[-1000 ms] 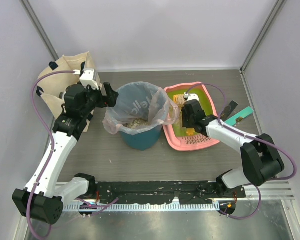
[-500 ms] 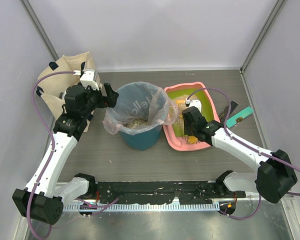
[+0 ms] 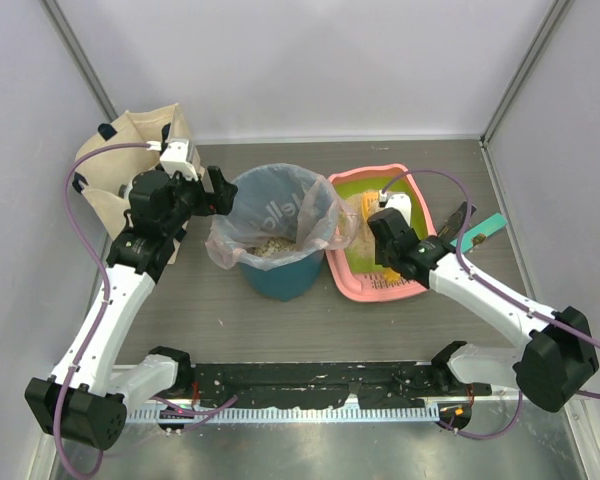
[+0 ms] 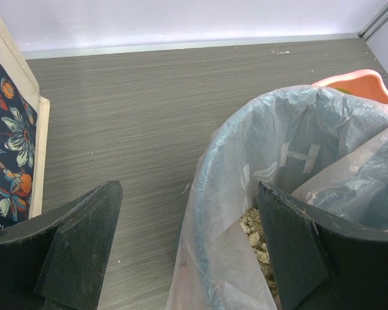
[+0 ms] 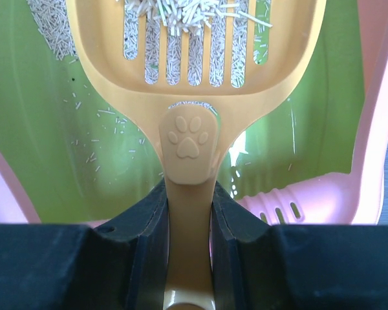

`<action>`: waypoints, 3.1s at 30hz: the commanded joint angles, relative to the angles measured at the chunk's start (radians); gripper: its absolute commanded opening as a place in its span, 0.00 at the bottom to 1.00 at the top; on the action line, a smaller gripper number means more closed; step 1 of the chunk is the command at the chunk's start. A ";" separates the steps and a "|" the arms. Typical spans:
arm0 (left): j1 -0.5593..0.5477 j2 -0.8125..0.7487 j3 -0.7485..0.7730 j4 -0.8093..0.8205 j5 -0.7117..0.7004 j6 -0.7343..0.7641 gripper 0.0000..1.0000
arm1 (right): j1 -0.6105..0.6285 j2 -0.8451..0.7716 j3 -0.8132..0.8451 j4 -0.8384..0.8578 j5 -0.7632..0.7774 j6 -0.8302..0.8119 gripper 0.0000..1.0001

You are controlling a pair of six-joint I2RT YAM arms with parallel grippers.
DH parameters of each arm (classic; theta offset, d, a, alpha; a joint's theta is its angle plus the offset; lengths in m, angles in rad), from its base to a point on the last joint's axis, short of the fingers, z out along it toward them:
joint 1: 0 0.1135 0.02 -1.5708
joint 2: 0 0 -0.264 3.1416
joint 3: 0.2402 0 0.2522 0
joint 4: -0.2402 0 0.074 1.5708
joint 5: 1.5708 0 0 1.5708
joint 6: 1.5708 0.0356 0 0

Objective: Clean the litter box

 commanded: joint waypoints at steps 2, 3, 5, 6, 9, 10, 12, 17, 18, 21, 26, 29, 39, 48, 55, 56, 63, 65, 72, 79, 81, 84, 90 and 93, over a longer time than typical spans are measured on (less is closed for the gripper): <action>-0.003 -0.029 -0.002 0.062 0.013 -0.003 0.89 | 0.000 -0.057 -0.025 -0.042 -0.049 0.094 0.01; -0.003 -0.029 -0.003 0.063 0.013 -0.003 0.89 | 0.000 -0.051 -0.030 -0.051 -0.090 0.104 0.01; -0.004 -0.025 -0.003 0.062 0.016 -0.006 0.89 | 0.000 -0.025 -0.002 -0.126 -0.086 0.108 0.01; -0.003 -0.023 -0.003 0.060 0.021 -0.007 0.89 | -0.002 -0.020 0.045 -0.175 -0.043 0.105 0.01; -0.004 -0.022 -0.003 0.062 0.027 -0.012 0.89 | 0.000 -0.043 0.125 -0.203 0.032 0.067 0.01; -0.004 -0.022 -0.002 0.062 0.024 -0.012 0.89 | 0.000 -0.063 0.134 -0.203 0.040 0.061 0.01; -0.003 -0.026 -0.005 0.063 0.019 -0.010 0.89 | 0.000 -0.072 0.118 -0.194 0.041 0.067 0.01; -0.003 -0.017 -0.005 0.065 0.027 -0.016 0.89 | 0.000 -0.001 0.015 -0.168 -0.043 0.076 0.01; -0.003 -0.018 -0.005 0.066 0.031 -0.022 0.89 | 0.000 0.010 0.019 -0.178 -0.032 0.069 0.01; -0.004 -0.017 -0.006 0.072 0.036 -0.024 0.89 | 0.000 0.009 0.087 -0.209 0.017 0.043 0.01; -0.004 -0.025 -0.008 0.068 0.019 -0.016 0.89 | 0.000 -0.052 0.173 -0.208 0.029 0.035 0.01; -0.006 -0.025 -0.006 0.068 0.021 -0.016 0.89 | 0.000 -0.049 0.094 -0.174 0.005 0.064 0.01; -0.006 -0.023 -0.008 0.069 0.028 -0.023 0.89 | 0.052 0.014 0.027 -0.189 0.142 0.098 0.01; -0.006 -0.022 -0.008 0.071 0.039 -0.029 0.89 | -0.022 -0.016 0.013 -0.142 0.031 0.096 0.01; -0.007 -0.025 -0.008 0.074 0.039 -0.030 0.89 | -0.023 -0.032 0.035 -0.122 0.009 0.072 0.01; -0.007 -0.026 -0.009 0.074 0.039 -0.030 0.89 | -0.052 -0.051 0.026 -0.111 -0.015 0.072 0.01; -0.010 -0.026 -0.008 0.072 0.039 -0.032 0.89 | -0.060 -0.037 0.038 -0.166 0.004 0.069 0.01; -0.012 -0.028 -0.006 0.072 0.044 -0.033 0.90 | -0.083 -0.085 0.012 -0.085 -0.105 0.056 0.01; -0.012 -0.029 -0.008 0.071 0.041 -0.030 0.89 | -0.065 -0.029 0.036 -0.125 -0.047 0.032 0.01; -0.013 -0.028 -0.005 0.068 0.041 -0.029 0.89 | -0.036 -0.026 0.052 -0.093 -0.023 0.018 0.01; -0.013 -0.026 -0.005 0.068 0.038 -0.027 0.89 | -0.036 -0.087 0.026 -0.050 -0.058 0.019 0.01; -0.013 -0.023 -0.002 0.068 0.047 -0.030 0.89 | -0.036 -0.156 -0.040 0.061 -0.089 0.018 0.01; -0.015 -0.028 -0.003 0.068 0.047 -0.032 0.89 | -0.053 -0.097 -0.021 0.052 -0.212 0.044 0.01; -0.015 -0.029 -0.003 0.068 0.048 -0.033 0.89 | -0.040 -0.011 0.027 -0.046 -0.159 0.009 0.01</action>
